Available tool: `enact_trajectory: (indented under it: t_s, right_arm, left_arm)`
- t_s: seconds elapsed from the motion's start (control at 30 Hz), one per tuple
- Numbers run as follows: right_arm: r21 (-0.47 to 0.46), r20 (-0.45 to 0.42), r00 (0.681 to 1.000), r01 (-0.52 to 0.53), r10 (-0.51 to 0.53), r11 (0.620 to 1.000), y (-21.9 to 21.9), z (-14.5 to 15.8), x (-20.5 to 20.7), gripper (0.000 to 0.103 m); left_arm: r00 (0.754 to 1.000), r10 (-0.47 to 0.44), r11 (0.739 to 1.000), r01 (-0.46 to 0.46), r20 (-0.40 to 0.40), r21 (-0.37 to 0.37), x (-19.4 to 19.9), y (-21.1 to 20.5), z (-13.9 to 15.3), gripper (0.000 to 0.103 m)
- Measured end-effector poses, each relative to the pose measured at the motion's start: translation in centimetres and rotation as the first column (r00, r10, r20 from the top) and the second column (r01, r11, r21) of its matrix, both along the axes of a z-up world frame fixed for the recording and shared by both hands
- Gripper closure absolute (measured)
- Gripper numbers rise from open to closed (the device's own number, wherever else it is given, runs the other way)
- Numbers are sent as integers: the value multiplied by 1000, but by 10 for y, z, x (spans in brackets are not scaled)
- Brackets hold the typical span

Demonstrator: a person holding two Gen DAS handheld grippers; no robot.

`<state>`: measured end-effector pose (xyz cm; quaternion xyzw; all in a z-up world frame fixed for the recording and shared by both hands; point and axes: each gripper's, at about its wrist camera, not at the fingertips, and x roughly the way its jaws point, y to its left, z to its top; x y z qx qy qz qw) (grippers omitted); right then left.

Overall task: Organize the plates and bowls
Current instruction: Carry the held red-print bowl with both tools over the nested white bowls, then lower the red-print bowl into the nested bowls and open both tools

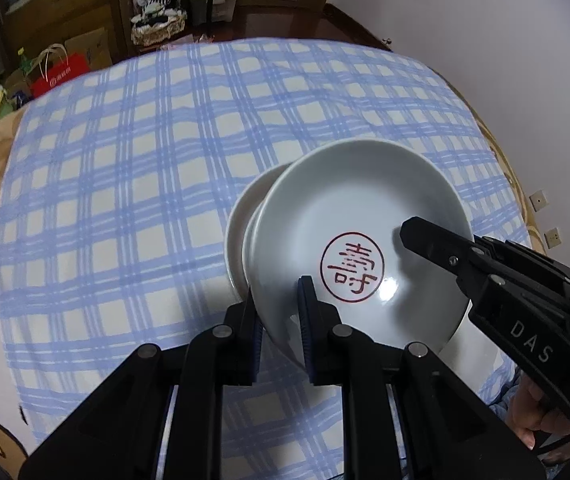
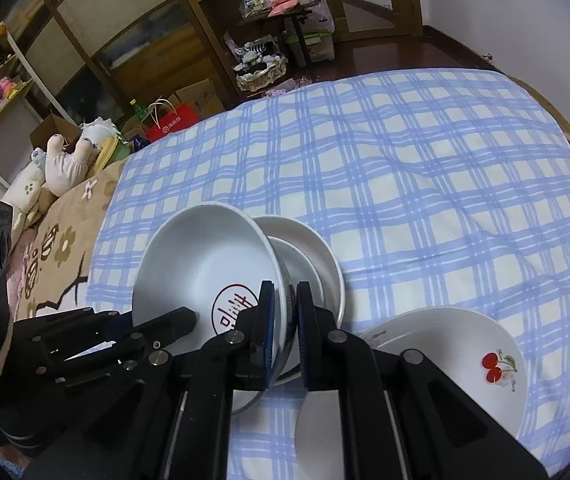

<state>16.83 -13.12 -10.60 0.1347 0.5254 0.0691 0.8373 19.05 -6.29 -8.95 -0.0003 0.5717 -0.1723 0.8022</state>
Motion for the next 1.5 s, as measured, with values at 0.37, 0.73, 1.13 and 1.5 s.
enact_trajectory:
  t_s: [0.37,0.73,1.13,1.5]
  right_arm:
    - [-2,-5,1000,19,-19,1000,-2,-25,3,91]
    - [-57,-19,1000,-7,6,998,5,-24,10,91]
    - [-82,-4,1000,-15,15,997,5,-24,8,91]
    - [-127,23,999,-26,30,992,7,-14,4,91]
  left_arm:
    - [1000,-9,999,8,12,33,9,-6,-21,86]
    - [1000,-18,1000,18,16,14,16,-4,-24,86]
    - [999,-29,999,28,29,30,14,-8,-23,86]
    - [997,-50,998,47,62,51,13,-9,-20,87]
